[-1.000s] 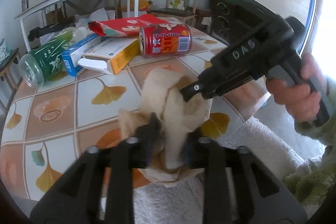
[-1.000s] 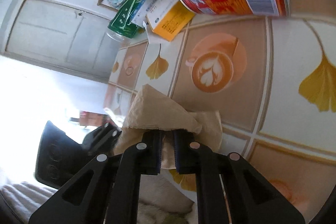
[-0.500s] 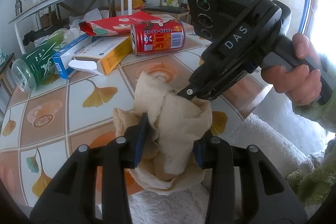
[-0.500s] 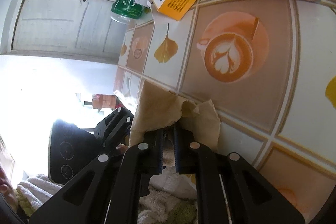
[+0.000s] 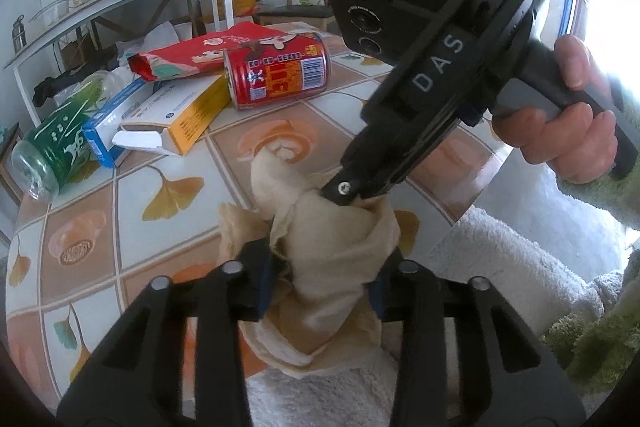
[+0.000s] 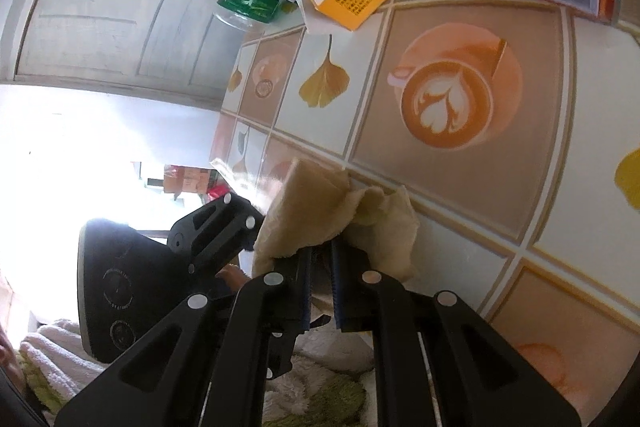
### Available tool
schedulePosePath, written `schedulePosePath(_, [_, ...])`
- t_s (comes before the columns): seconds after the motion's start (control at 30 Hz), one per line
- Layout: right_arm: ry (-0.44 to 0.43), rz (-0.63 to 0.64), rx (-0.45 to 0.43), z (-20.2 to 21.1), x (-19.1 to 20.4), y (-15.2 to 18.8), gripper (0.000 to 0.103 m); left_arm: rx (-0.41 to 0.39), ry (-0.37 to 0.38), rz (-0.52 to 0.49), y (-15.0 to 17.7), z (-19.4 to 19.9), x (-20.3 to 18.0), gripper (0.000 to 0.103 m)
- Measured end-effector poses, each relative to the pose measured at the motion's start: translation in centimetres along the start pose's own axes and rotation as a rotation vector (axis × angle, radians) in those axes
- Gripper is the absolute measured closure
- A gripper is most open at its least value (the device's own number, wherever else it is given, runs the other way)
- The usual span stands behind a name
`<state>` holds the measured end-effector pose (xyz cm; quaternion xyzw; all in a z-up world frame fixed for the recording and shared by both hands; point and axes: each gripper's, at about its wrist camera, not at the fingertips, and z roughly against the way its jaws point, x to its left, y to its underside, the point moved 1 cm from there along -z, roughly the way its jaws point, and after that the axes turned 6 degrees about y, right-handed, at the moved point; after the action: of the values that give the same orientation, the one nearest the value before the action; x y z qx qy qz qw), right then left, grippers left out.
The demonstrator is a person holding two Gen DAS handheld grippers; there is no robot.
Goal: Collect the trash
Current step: 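Grasp the brown paper bag with the left tool while the right tool pinches it too, then grasp the red cartoon drink can with the right tool while the left tool holds the paper bag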
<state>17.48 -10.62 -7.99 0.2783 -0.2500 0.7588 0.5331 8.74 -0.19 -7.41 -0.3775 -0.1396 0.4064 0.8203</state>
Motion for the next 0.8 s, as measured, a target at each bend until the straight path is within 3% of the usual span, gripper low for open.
schedulePosePath(0.13, [0.024,0.021,-0.005,0.5,0.4,0.2,0.093,0.000,-0.013,-0.027,-0.2,-0.1,-0.6,0.076])
schedulePosePath(0.2, [0.027,0.025,-0.018,1.4,0.3,0.3,0.093,0.004,-0.010,-0.026,-0.3,-0.2,-0.6,0.085])
schedulePosePath(0.23, [0.030,0.027,-0.032,2.0,0.2,0.4,0.088,0.006,-0.004,-0.016,-0.4,-0.3,-0.5,0.086])
schedulePosePath(0.27, [0.045,0.029,-0.051,2.7,0.2,0.5,0.074,0.004,-0.001,-0.003,-0.4,-0.3,-0.4,0.088])
schedulePosePath(0.33, [0.095,0.039,-0.113,4.7,0.1,0.5,0.060,0.001,0.015,0.026,-0.5,-0.2,0.2,0.089])
schedulePosePath(0.47, [0.149,0.087,-0.210,8.1,1.1,0.3,0.055,-0.008,0.025,0.077,-0.5,0.0,1.2,0.090])
schedulePosePath(0.7, [0.330,0.186,-0.451,13.9,2.9,-4.2,0.038,-0.035,0.018,0.168,-0.6,0.4,2.7,0.091])
schedulePosePath(0.8, [0.365,0.186,-0.462,14.4,1.9,-7.3,0.037,-0.039,0.014,0.206,-0.7,0.5,3.3,0.091])
